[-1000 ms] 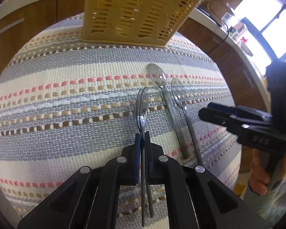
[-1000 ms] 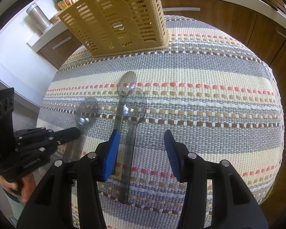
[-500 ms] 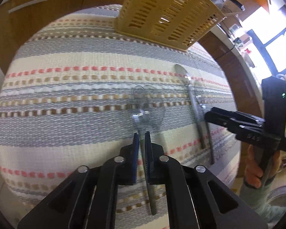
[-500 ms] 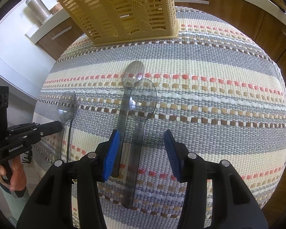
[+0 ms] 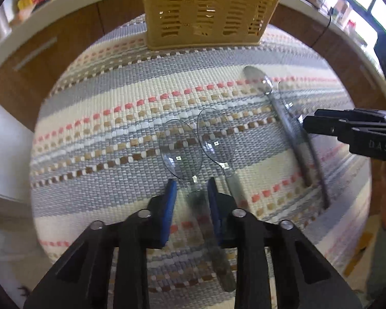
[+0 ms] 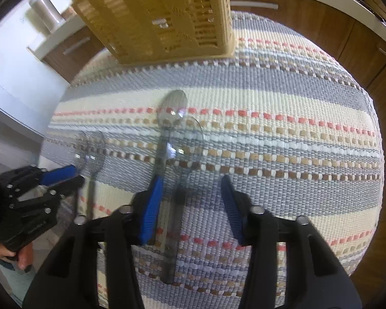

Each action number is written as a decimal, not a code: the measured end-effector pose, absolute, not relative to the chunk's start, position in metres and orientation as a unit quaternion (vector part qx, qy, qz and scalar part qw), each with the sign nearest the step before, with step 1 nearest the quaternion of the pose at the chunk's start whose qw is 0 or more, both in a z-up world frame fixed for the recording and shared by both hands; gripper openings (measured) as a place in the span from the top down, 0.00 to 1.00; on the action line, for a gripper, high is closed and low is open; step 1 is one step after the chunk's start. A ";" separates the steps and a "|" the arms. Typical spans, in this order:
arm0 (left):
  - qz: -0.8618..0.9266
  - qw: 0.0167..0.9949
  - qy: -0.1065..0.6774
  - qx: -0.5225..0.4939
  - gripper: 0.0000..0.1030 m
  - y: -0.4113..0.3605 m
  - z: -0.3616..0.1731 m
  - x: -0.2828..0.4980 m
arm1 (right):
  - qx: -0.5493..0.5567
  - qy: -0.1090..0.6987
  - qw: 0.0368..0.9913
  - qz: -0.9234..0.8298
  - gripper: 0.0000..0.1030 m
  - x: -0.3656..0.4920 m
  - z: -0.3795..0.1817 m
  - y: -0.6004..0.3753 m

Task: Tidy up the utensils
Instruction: 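Grasp a clear spoon by its handle with the left tool while the right tool grasps another, then lift both held spoons up over the yellow basket with both tools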

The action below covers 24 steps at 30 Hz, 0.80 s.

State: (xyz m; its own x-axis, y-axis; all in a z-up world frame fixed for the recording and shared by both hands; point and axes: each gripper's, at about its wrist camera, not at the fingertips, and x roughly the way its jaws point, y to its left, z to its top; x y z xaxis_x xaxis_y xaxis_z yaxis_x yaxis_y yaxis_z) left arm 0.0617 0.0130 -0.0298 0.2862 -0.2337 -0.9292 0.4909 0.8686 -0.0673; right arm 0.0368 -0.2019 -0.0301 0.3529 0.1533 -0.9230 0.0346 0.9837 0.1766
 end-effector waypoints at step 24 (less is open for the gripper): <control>-0.234 0.851 0.463 0.081 0.91 -0.001 0.026 0.052 | 0.054 0.496 0.864 0.069 0.90 0.015 0.028 -0.198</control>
